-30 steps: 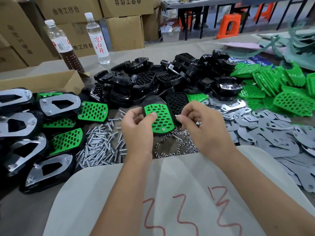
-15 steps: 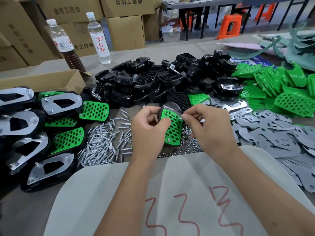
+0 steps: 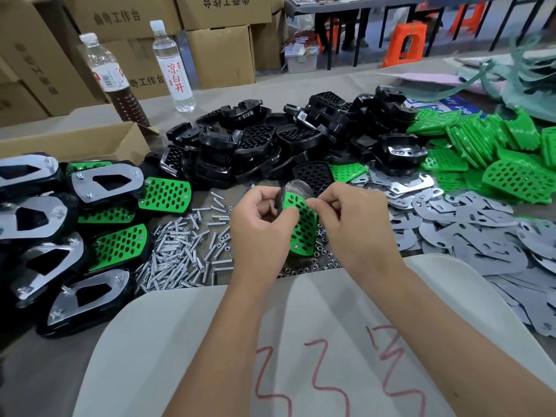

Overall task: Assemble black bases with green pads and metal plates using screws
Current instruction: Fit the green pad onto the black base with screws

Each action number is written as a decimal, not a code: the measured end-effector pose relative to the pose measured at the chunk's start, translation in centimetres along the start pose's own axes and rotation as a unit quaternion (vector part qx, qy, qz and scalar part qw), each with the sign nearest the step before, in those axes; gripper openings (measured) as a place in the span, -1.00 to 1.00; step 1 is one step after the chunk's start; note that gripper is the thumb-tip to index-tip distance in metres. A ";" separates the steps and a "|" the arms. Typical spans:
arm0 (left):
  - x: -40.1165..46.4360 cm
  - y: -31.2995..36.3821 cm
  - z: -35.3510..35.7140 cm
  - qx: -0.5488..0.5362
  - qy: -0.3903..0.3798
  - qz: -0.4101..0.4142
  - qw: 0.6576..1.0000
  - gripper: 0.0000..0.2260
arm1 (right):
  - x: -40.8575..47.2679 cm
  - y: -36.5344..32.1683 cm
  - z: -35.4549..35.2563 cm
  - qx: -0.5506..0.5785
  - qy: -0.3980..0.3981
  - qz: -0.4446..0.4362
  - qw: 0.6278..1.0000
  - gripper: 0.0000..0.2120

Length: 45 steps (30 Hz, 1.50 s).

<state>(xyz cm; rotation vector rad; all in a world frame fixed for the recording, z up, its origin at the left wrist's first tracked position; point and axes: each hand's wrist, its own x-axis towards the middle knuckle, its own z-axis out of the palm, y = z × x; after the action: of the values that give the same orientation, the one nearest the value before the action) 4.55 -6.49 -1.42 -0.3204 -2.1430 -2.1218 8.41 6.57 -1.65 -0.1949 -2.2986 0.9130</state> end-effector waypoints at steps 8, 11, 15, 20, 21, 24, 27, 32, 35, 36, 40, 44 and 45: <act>-0.1 -0.1 -0.2 0.014 -0.011 0.010 1.000 -0.81 | 0.3 -0.1 -0.2 -0.025 -0.045 0.015 0.999 -0.72; -0.1 -0.2 -0.2 0.003 -0.006 0.007 1.000 -0.82 | 0.2 -0.3 -0.1 -0.022 -0.040 0.027 0.999 -0.71; 0.1 -0.5 -0.2 -0.013 -0.004 0.000 1.000 -0.84 | -0.1 -0.7 0.6 -0.021 -0.028 0.058 0.998 -0.69; 0.1 -0.7 -0.4 -0.039 0.015 -0.007 0.999 -0.87 | -0.2 -1.3 1.2 -0.029 -0.015 0.067 0.997 -0.68; 0.1 -0.7 -0.3 -0.034 0.011 -0.003 0.999 -0.87 | 0.0 -1.1 1.2 -0.017 -0.015 0.086 0.996 -0.67; 0.0 -0.6 -0.1 -0.027 0.014 0.007 1.000 -0.87 | 0.0 -1.0 1.2 0.014 -0.012 0.110 0.994 -0.65; 0.0 -0.6 -0.1 -0.056 0.048 0.011 0.997 -0.86 | -0.2 -1.6 1.1 0.070 0.005 0.089 0.994 -0.67; 0.8 -0.8 -0.2 -0.108 0.063 -0.036 0.991 -0.85 | 0.7 -0.8 0.5 0.265 -0.042 0.145 0.952 -0.67; 1.7 -0.5 -0.2 -0.093 0.031 -0.025 0.995 -0.84 | 1.8 0.2 0.3 0.299 -0.081 0.183 0.933 -0.73; 2.0 -0.4 -0.1 -0.091 0.018 -0.021 0.996 -0.84 | 2.0 0.4 0.3 0.299 -0.094 0.185 0.931 -0.74; 2.6 -0.4 0.2 -0.098 -0.020 -0.016 0.995 -0.83 | 2.4 1.1 0.5 0.294 -0.112 0.173 0.933 -0.82; 2.3 -0.5 0.2 -0.111 -0.024 -0.018 0.993 -0.86 | 2.5 1.1 0.5 0.300 -0.097 0.160 0.936 -0.85; 2.2 -0.4 0.2 -0.113 -0.017 -0.021 0.993 -0.85 | 2.4 1.0 0.4 0.297 -0.096 0.154 0.937 -0.85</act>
<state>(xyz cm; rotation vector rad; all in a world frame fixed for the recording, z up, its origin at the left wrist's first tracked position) 2.28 -6.17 -1.32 -0.3355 -1.9448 -2.4037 6.13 7.93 -1.28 -0.2113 -2.0744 1.8116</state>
